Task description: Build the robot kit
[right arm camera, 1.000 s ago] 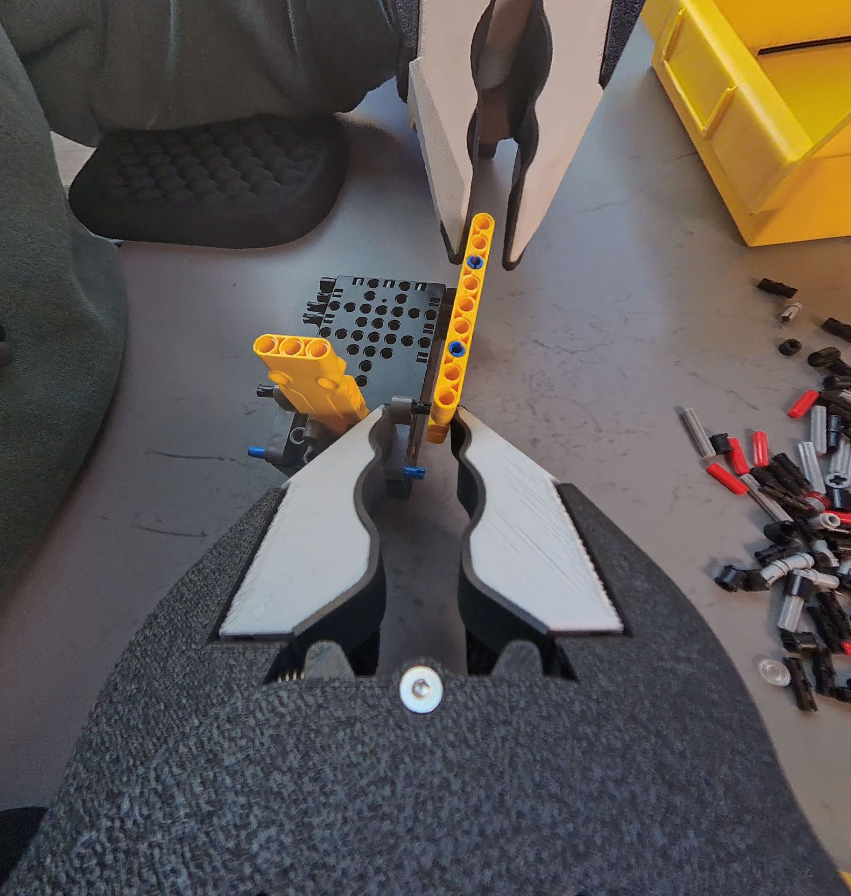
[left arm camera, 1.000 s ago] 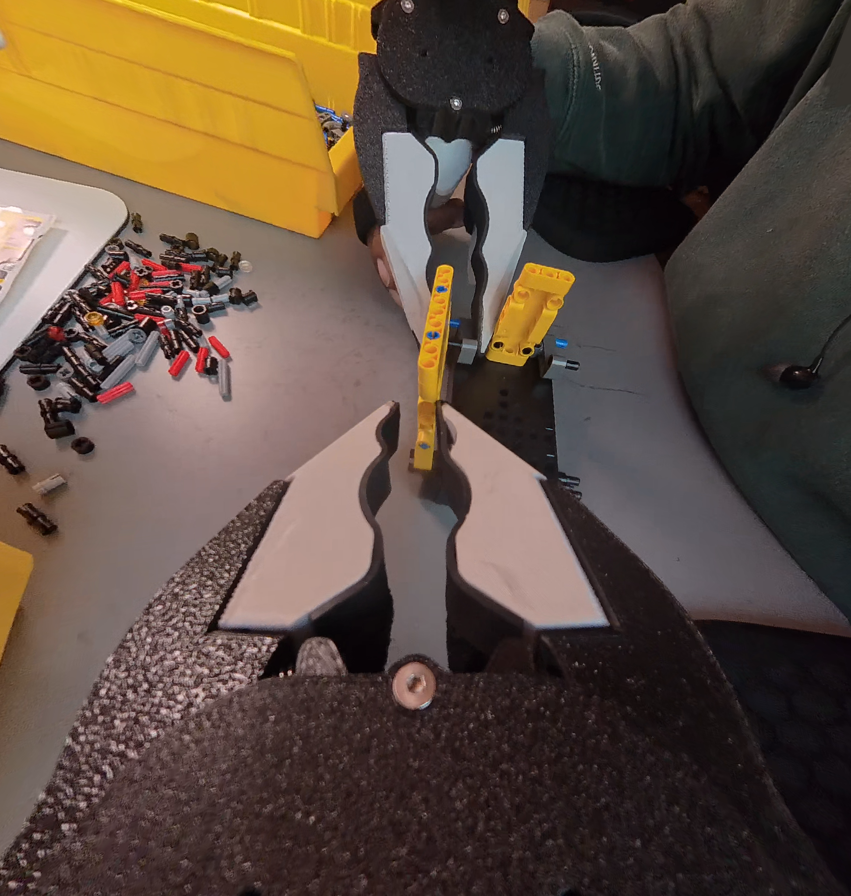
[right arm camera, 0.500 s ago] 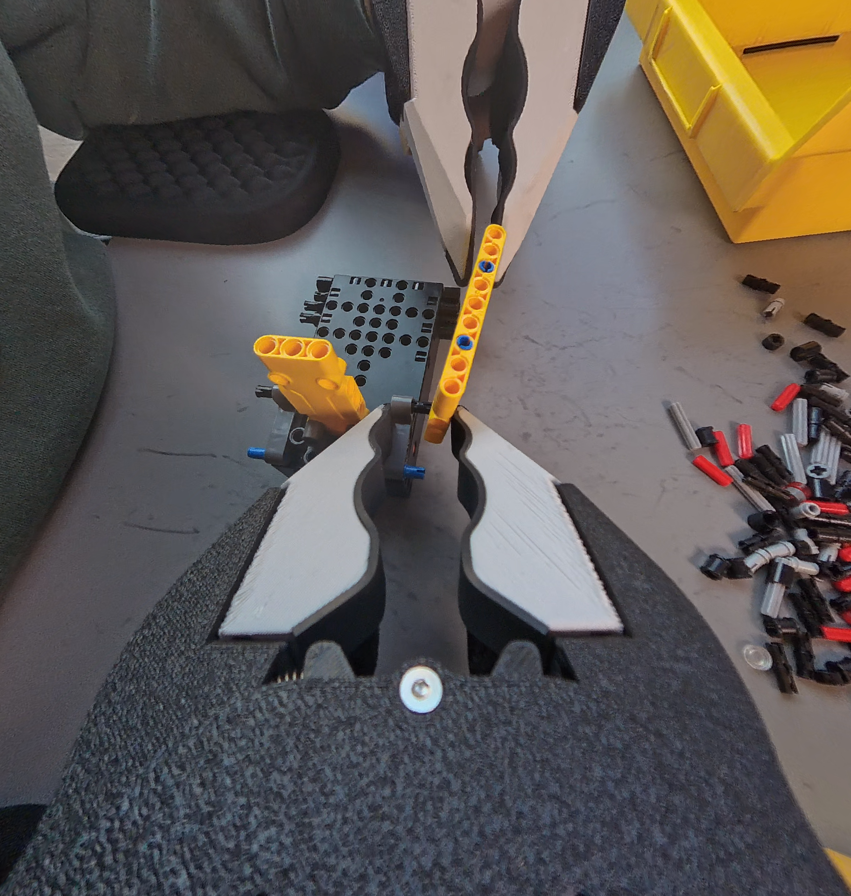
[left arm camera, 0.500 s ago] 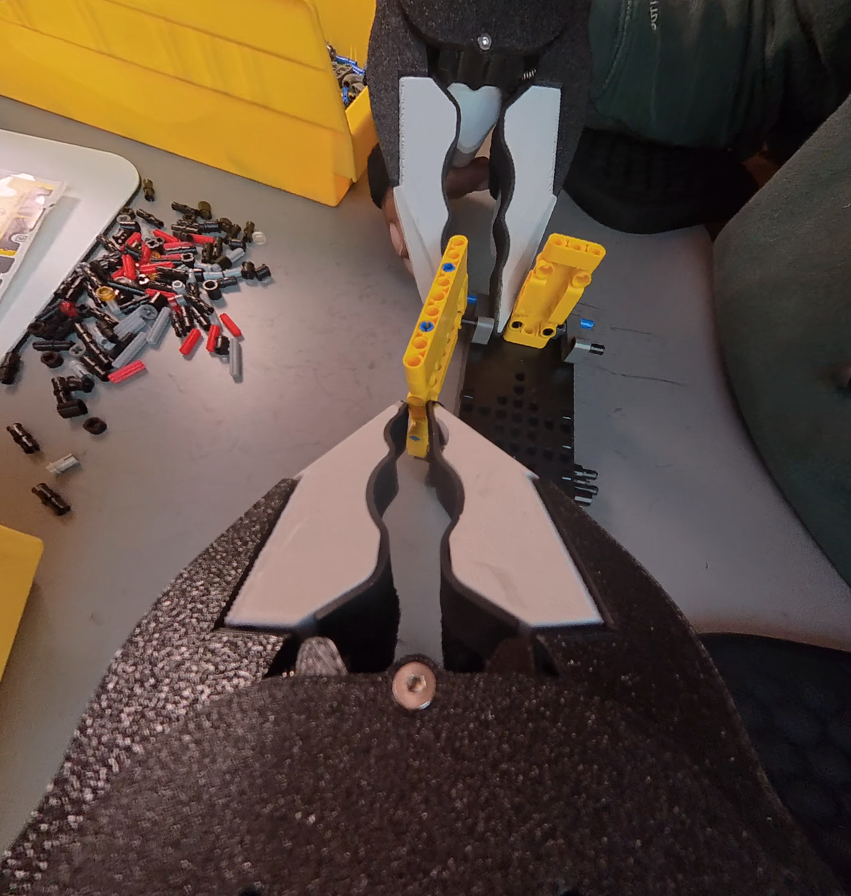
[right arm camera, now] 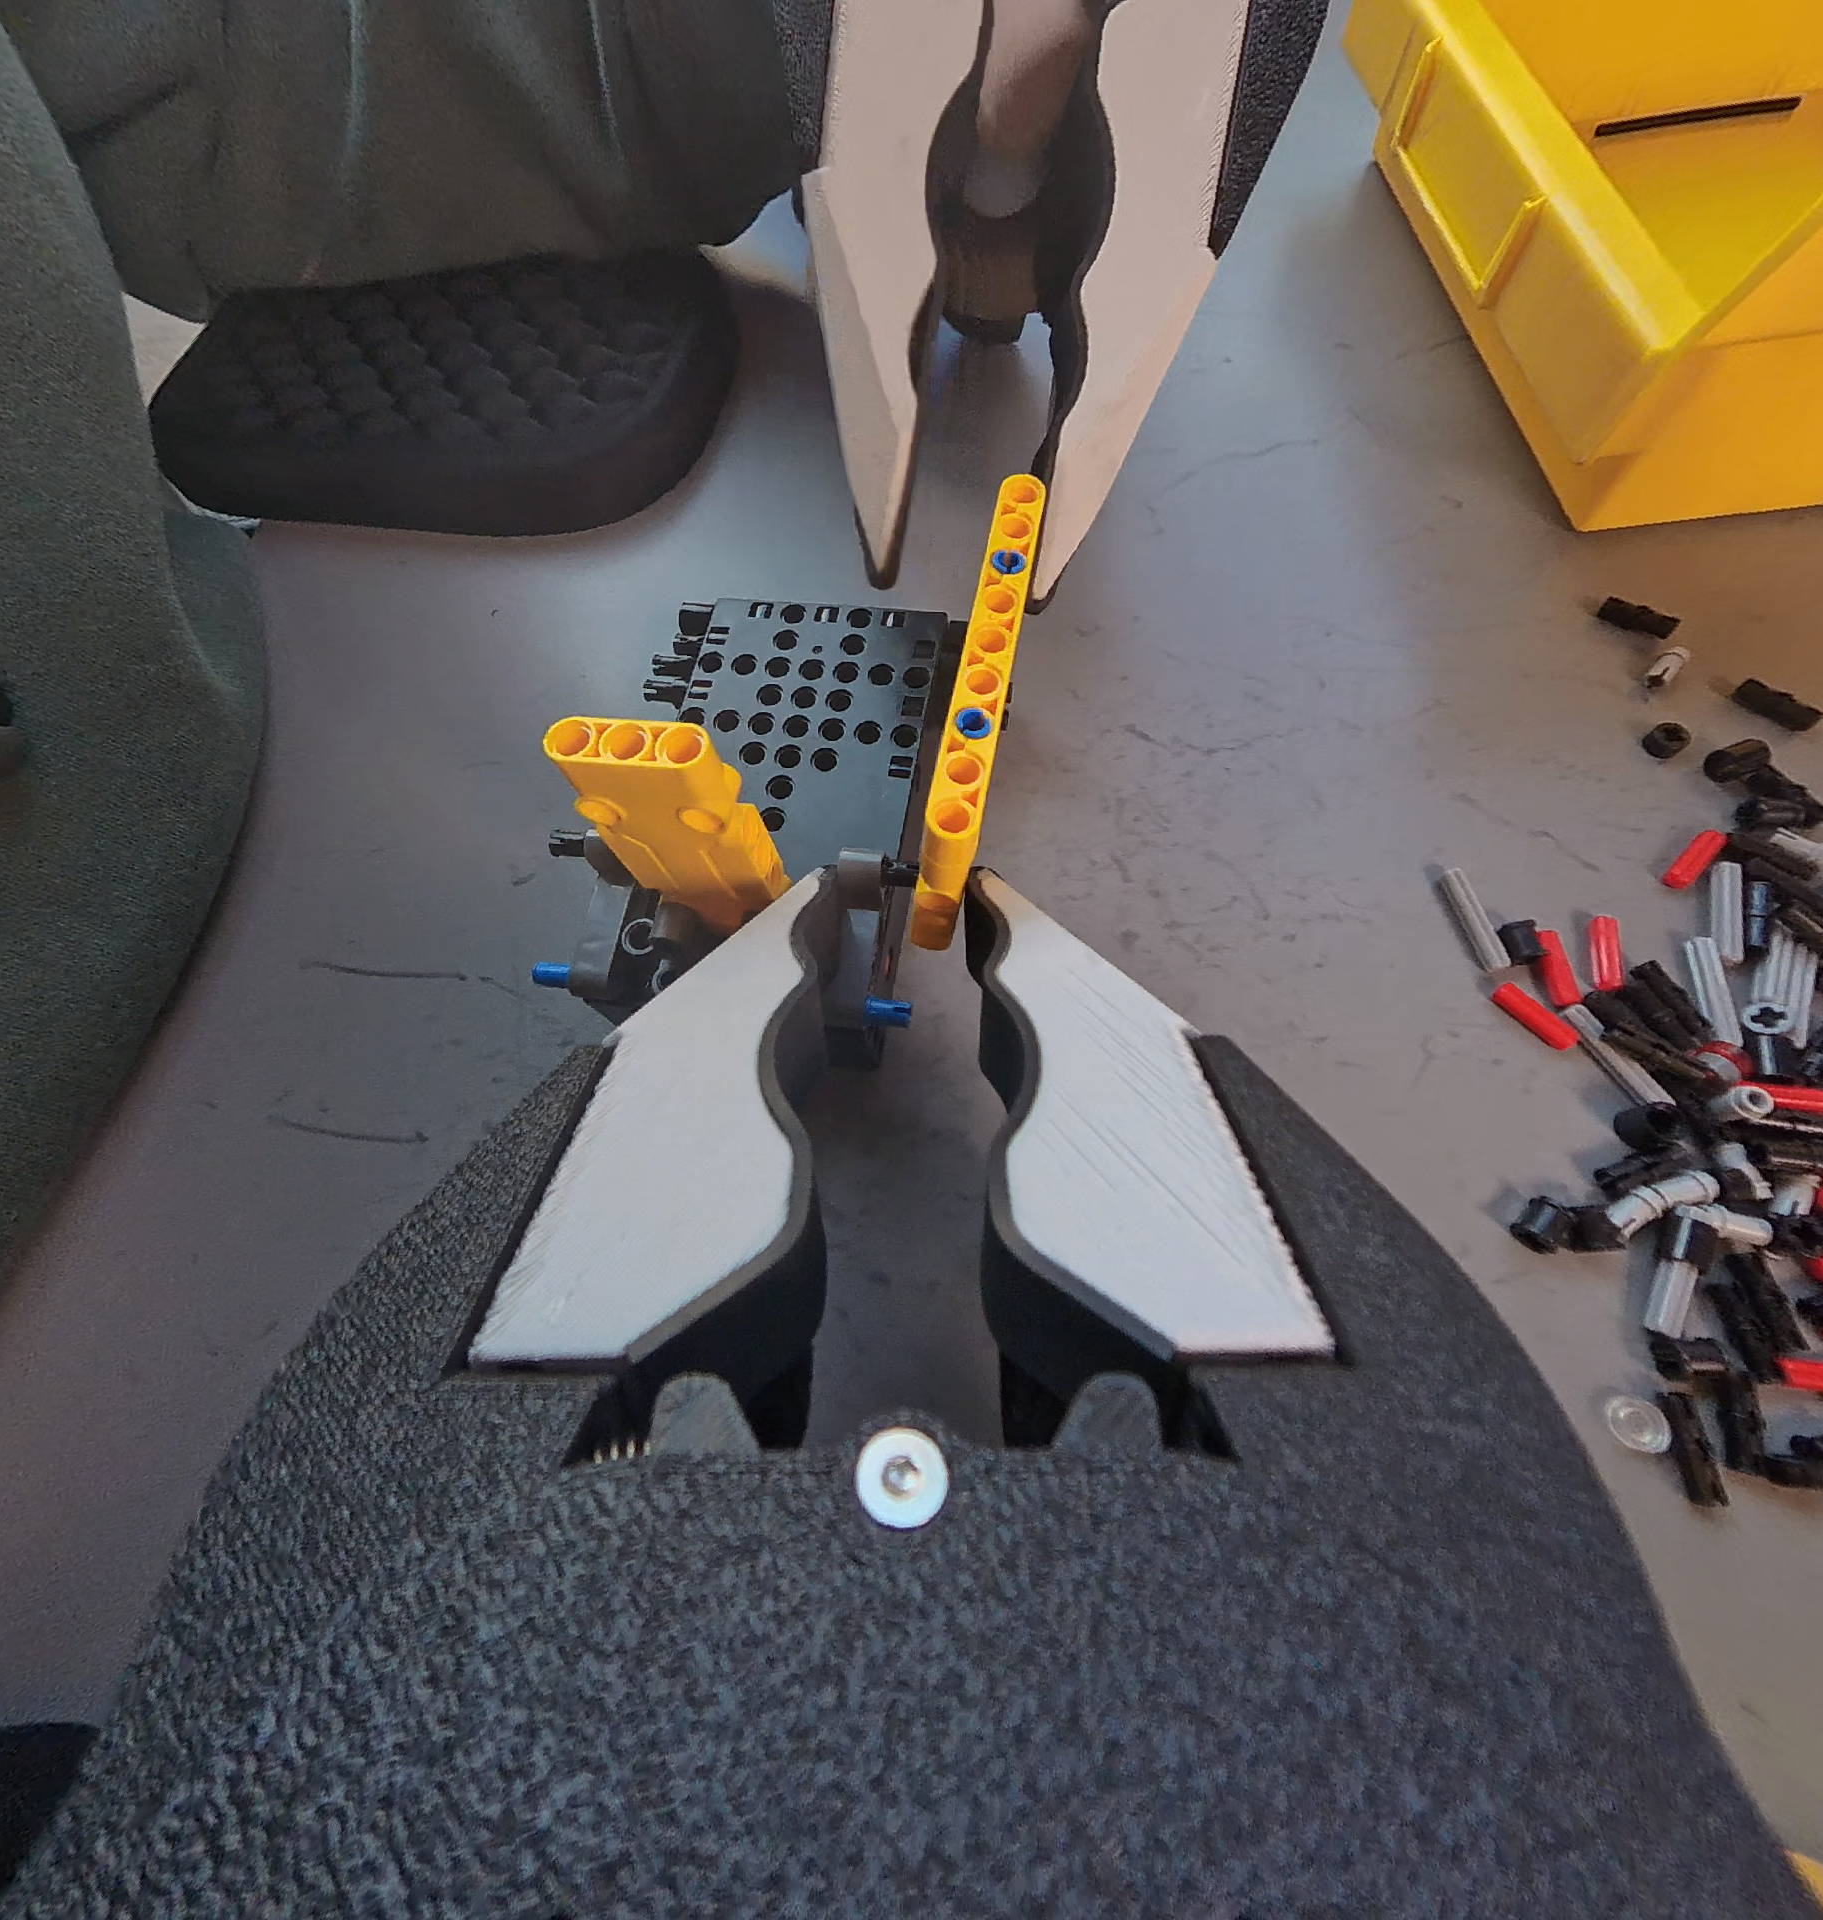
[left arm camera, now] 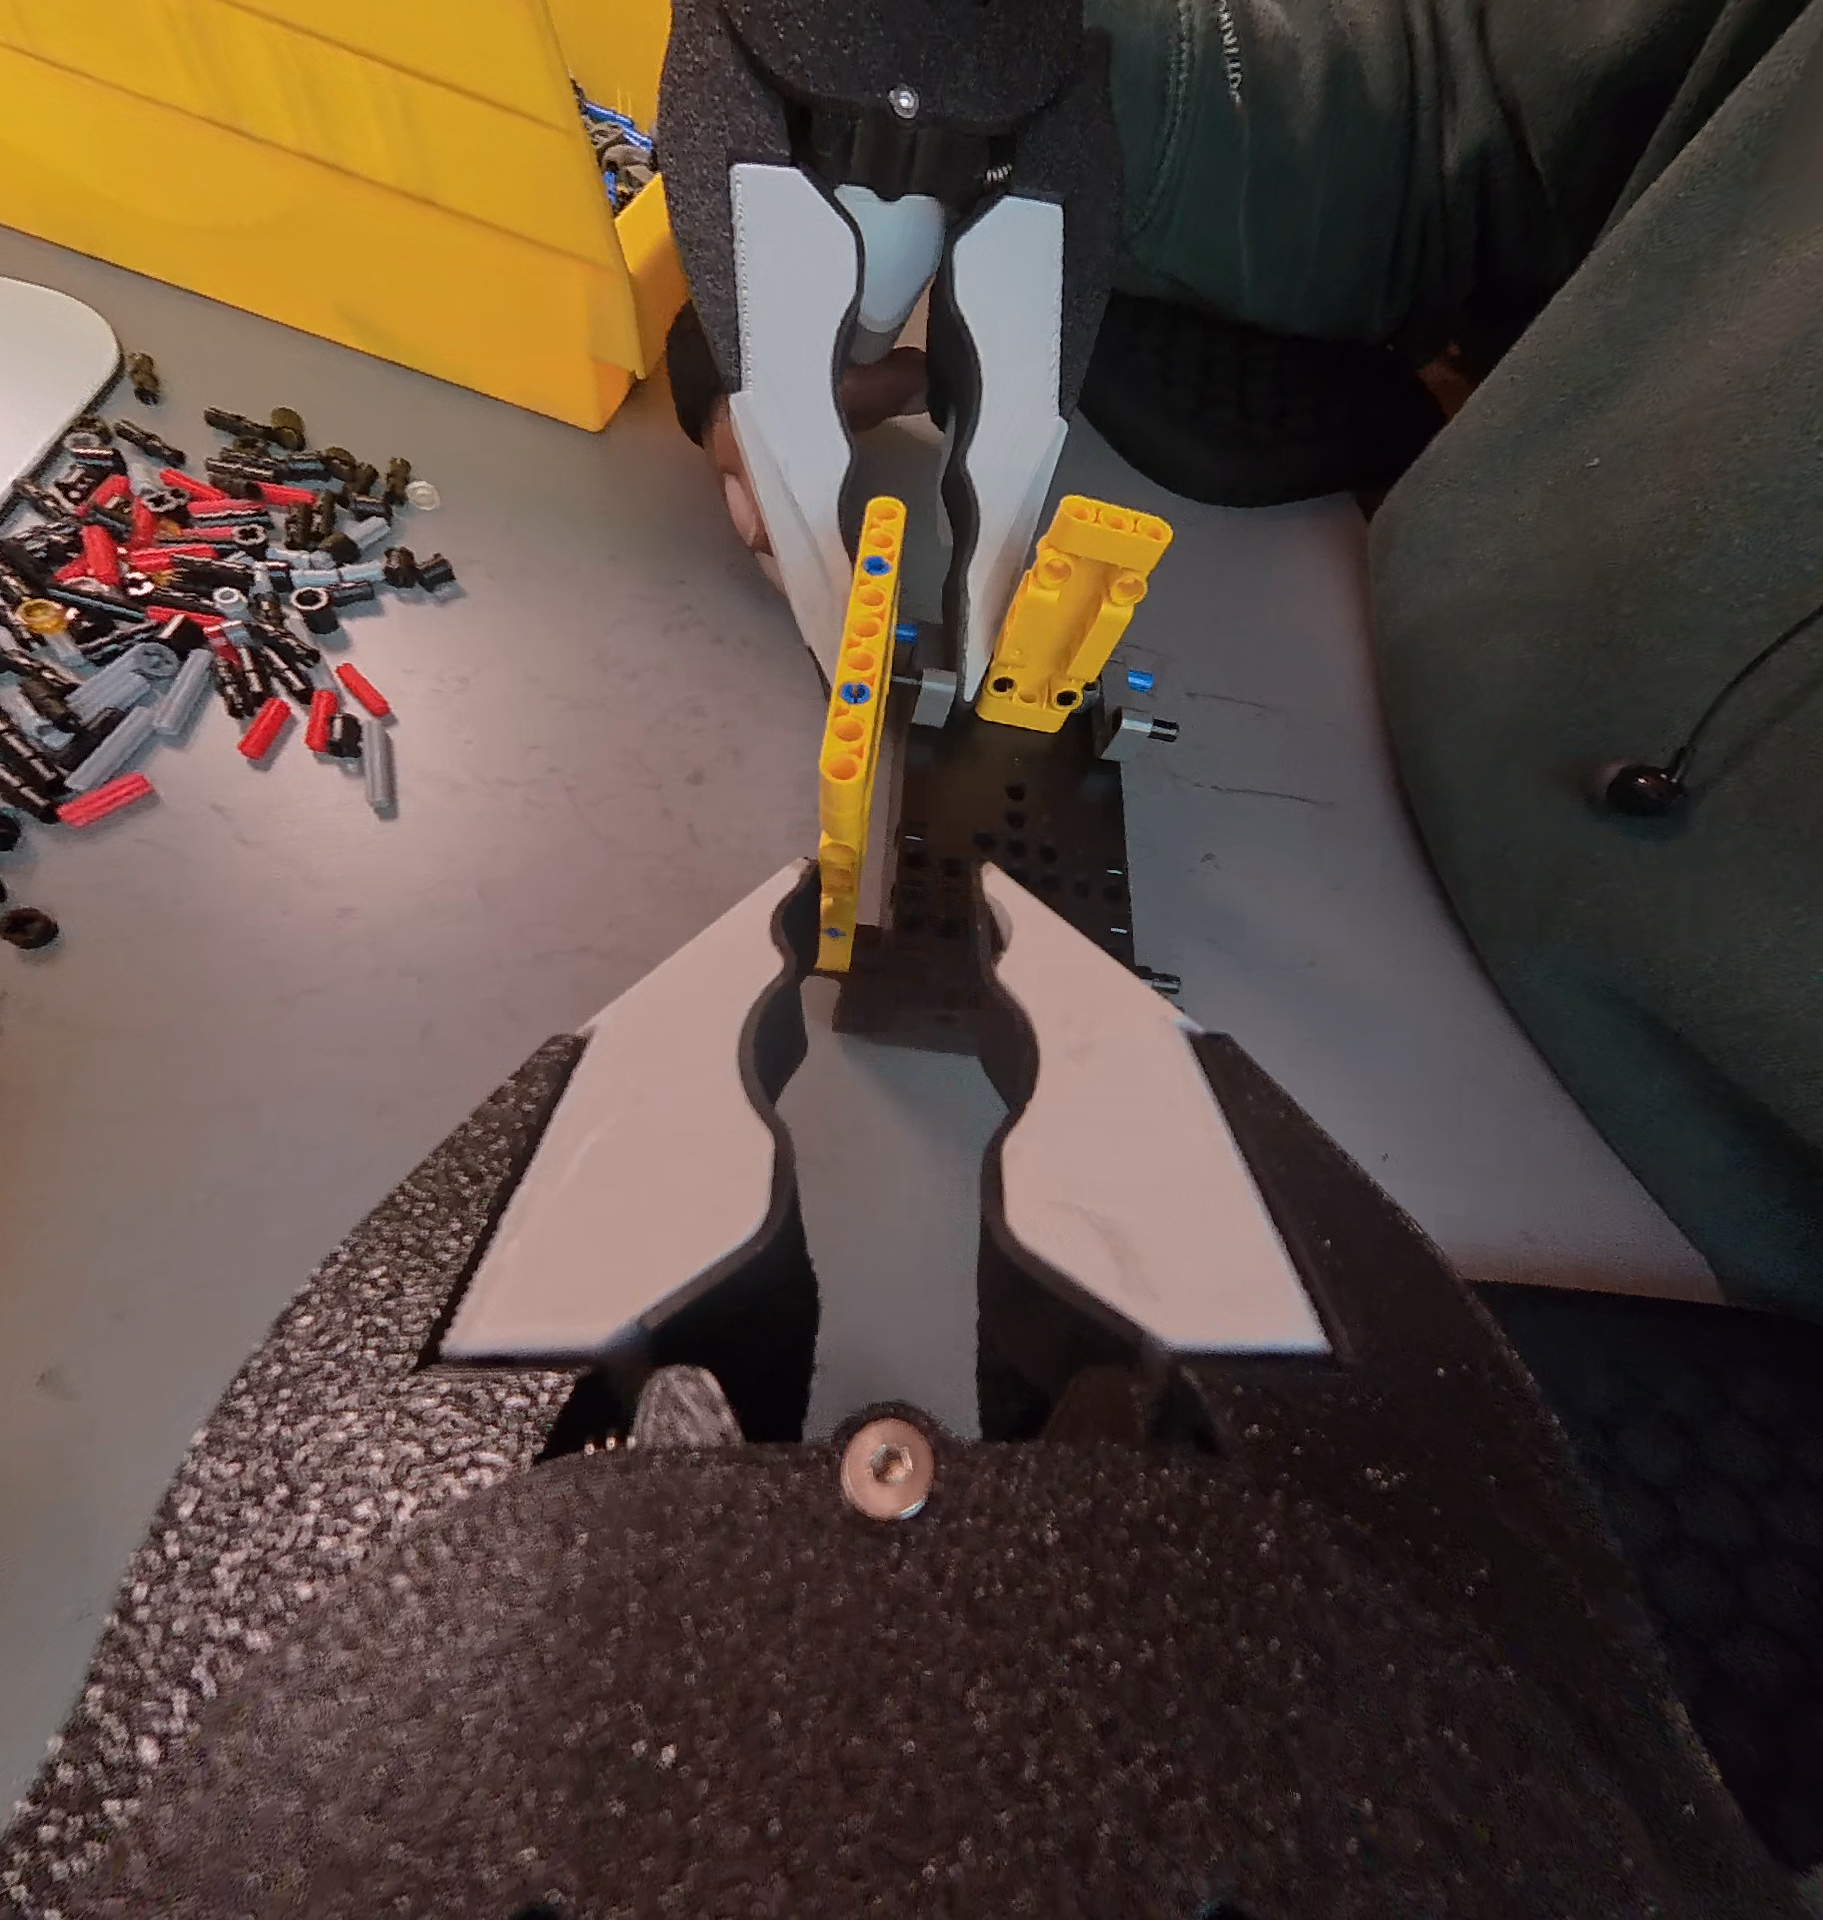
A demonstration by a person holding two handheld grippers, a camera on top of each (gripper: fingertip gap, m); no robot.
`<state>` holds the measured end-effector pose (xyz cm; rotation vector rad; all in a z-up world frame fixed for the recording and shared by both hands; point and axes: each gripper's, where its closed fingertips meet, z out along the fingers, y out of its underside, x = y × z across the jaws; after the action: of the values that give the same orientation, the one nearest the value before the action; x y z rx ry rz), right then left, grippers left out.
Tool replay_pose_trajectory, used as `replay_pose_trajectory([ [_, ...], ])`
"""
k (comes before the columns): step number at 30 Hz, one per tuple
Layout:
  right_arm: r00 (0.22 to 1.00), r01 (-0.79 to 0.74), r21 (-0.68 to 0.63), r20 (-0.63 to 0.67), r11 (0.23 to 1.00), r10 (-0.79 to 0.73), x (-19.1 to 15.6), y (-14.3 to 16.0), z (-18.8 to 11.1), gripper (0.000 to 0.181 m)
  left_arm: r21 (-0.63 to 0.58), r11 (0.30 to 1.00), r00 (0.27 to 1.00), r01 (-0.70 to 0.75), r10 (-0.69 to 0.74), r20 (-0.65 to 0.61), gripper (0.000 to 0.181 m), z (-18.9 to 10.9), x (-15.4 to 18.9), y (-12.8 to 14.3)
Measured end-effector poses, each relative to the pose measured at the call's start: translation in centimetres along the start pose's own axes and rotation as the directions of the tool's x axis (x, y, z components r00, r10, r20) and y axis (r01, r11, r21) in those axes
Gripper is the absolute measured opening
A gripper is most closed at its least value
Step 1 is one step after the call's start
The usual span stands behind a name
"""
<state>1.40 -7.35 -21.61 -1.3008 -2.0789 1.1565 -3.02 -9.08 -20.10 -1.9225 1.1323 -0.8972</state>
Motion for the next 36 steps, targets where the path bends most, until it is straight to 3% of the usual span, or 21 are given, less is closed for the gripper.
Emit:
replay_pose_trajectory([
  [5, 1.000, 0.025, 0.001, 0.008, 1.000, -0.026, -0.3, -0.1, 0.0, 0.023, -0.072, 0.997, 0.999, -0.038, 0.036, -0.017, 0.044, 0.3, 0.7, 1.2],
  [8, 0.999, 0.031, -0.001, 0.014, 1.000, -0.031, -0.3, -0.1, 0.1, 0.023, -0.143, 0.987, 0.997, -0.071, 0.072, 0.001, 0.035, 0.9, 0.6, 2.3],
  [20, 0.999, -0.004, 0.002, 0.035, 1.000, 0.004, -0.7, 0.0, 0.2, 0.023, -0.144, 0.983, 0.993, -0.110, 0.114, 0.023, 0.035, 0.9, 1.3, 2.5],
  [22, 0.999, -0.003, -0.002, 0.054, 1.000, 0.003, -1.0, -0.1, 0.4, 0.023, -0.151, 0.983, 0.994, -0.108, 0.110, 0.009, 0.046, 0.9, 1.7, 2.7],
  [24, 0.998, -0.001, -0.008, 0.062, 1.000, 0.002, -1.3, -0.2, 0.6, 0.023, -0.160, 0.983, 0.996, -0.089, 0.082, -0.045, 0.074, 1.0, 2.9, 2.9],
  [30, 0.999, 0.019, -0.027, 0.042, 0.999, -0.018, -1.3, -0.3, 0.7, 0.023, -0.187, 0.980, 0.997, -0.065, 0.059, -0.041, 0.086, 1.0, 3.9, 3.0],
  [33, 0.999, 0.022, -0.032, 0.035, 0.999, -0.020, -1.4, -0.3, 0.6, 0.022, -0.234, 0.969, 0.997, -0.077, 0.082, 0.008, 0.101, 1.3, 4.3, 3.3],
  [36, 0.999, 0.016, -0.029, 0.040, 0.999, -0.015, -1.4, -0.3, 0.7, 0.023, -0.264, 0.961, 0.990, -0.087, 0.112, 0.081, 0.101, 1.7, 4.2, 3.6],
])
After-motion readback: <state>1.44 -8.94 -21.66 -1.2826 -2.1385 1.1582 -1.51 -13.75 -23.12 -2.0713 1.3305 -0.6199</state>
